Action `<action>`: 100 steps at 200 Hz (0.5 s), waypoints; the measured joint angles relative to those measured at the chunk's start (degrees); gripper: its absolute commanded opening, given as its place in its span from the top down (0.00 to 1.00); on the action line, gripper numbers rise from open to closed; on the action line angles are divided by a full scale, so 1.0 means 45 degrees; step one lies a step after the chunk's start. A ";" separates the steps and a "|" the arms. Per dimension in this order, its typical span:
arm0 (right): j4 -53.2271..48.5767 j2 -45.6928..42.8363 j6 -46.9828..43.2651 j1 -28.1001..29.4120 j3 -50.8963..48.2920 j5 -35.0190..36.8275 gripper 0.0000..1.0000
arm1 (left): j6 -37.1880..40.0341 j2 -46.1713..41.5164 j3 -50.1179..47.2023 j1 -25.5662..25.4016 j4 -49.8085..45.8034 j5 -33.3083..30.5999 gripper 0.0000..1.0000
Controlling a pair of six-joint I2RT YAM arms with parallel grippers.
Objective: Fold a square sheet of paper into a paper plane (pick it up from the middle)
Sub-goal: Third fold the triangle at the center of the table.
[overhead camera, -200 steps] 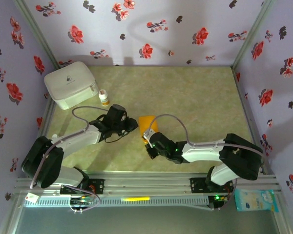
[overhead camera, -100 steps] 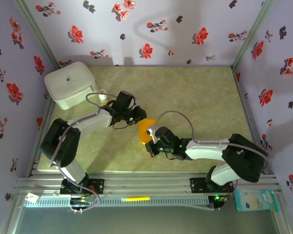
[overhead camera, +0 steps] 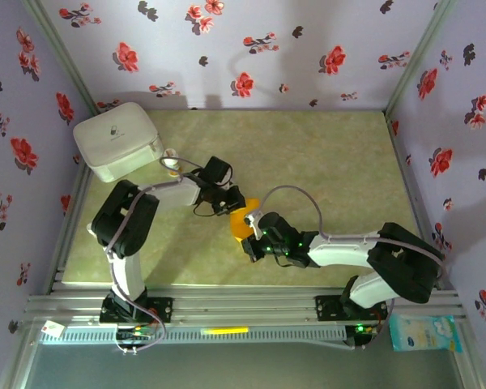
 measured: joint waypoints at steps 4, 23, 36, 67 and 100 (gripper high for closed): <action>0.0010 0.0000 0.0000 0.0000 0.0000 0.0000 1.00 | 0.0024 0.0102 0.0024 -0.0005 -0.0034 0.0000 0.87; 0.0019 0.0000 0.0000 0.0000 0.0000 0.0000 1.00 | 0.0180 0.0452 0.0024 -0.0053 -0.0233 -0.0010 0.88; 0.0015 0.0000 0.0000 -0.0024 0.0000 0.0000 1.00 | 0.0301 0.0491 0.0024 -0.0068 -0.0272 -0.0010 0.88; -0.0078 0.0068 -0.0005 -0.0321 0.0000 -0.0083 1.00 | 0.0544 0.0495 0.0024 -0.0092 -0.0321 -0.0049 0.88; -0.0476 0.0117 -0.0034 -0.0777 0.0005 -0.0233 1.00 | 0.0665 0.0495 0.0024 -0.0097 -0.0345 -0.0058 0.88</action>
